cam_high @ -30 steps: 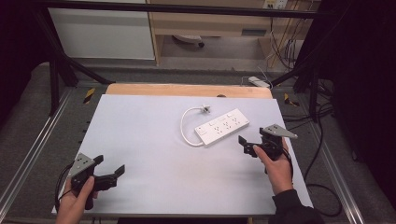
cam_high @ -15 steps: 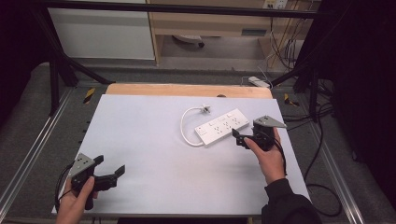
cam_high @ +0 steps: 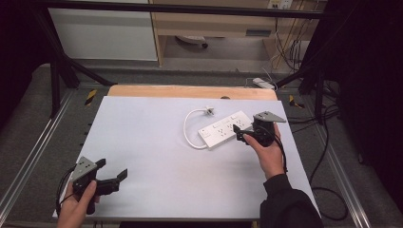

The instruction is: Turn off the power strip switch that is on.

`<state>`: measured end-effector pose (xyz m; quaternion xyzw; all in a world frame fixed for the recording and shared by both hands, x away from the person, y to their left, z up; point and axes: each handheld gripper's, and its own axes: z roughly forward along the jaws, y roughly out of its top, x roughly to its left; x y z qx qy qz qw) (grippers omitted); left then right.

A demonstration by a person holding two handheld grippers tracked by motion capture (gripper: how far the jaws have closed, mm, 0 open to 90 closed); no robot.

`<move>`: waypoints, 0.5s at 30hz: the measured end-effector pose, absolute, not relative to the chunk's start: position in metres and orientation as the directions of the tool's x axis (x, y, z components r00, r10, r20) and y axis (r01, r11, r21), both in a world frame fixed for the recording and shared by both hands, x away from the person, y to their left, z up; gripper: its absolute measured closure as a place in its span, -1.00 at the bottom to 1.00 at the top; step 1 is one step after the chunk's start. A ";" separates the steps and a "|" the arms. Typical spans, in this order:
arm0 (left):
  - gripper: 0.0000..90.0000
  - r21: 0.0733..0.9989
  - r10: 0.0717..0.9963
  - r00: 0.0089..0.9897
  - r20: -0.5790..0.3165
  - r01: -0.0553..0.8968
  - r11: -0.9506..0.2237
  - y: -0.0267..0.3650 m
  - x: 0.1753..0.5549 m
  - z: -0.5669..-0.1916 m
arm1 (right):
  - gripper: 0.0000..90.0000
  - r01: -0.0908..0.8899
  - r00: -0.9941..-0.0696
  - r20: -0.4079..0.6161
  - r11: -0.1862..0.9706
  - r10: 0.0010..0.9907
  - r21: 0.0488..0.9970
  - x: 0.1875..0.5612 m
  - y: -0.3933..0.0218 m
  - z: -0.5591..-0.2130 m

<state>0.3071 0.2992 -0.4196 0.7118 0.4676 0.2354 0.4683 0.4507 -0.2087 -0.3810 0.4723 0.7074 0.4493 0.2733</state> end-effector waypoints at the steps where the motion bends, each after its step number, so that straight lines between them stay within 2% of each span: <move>1: -0.87 0.886 0.887 0.451 -0.103 0.446 -0.124 0.299 0.307 -0.420 | -0.74 0.418 -0.405 0.033 0.154 0.914 0.895 0.452 -0.207 -0.380; 5: -0.87 0.887 0.889 0.446 -0.104 0.445 -0.119 0.300 0.308 -0.420 | -0.59 0.412 -0.411 0.034 0.152 0.911 0.898 0.460 -0.203 -0.378; 15: -0.87 0.884 0.880 0.463 -0.104 0.449 -0.131 0.299 0.311 -0.420 | 0.10 0.388 -0.398 0.006 0.163 0.917 0.907 0.480 -0.202 -0.381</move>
